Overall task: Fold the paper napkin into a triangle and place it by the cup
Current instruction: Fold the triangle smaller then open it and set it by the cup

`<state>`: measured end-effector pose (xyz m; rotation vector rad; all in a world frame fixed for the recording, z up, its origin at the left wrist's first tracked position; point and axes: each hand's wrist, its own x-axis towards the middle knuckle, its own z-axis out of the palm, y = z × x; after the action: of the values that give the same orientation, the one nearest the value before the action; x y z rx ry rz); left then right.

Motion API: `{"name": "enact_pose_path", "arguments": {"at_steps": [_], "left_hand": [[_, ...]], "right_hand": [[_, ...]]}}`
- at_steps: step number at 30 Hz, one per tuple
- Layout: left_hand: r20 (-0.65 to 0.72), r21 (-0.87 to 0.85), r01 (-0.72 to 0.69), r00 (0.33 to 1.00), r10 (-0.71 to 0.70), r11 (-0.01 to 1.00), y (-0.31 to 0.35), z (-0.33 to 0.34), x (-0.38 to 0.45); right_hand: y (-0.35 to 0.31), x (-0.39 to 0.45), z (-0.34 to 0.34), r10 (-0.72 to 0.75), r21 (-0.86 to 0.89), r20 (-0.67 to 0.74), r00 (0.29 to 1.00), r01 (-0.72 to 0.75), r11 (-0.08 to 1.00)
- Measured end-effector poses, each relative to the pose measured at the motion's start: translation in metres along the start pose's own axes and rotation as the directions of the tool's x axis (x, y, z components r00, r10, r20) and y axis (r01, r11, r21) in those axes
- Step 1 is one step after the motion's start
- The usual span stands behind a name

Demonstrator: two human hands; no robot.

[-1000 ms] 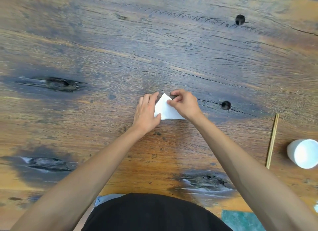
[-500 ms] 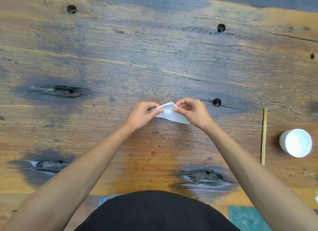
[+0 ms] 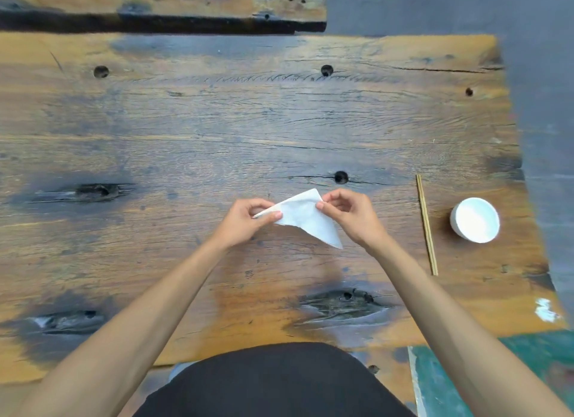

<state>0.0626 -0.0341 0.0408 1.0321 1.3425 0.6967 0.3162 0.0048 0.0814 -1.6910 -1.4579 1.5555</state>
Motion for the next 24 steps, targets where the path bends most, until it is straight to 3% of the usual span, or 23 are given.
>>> {"name": "enact_pose_path", "arguments": {"at_steps": [9,24], "left_hand": [[-0.048,-0.187,0.065,0.996,-0.075,0.98,0.021,0.063,0.005],[-0.047,-0.081,0.187,0.981,-0.191,0.979,0.055,0.166,0.073]], "right_hand": [[0.037,-0.037,-0.062,0.114,0.134,-0.125,0.986,-0.097,0.986],[0.123,-0.064,-0.12,0.361,0.376,-0.239,0.901,-0.257,0.89]]}}
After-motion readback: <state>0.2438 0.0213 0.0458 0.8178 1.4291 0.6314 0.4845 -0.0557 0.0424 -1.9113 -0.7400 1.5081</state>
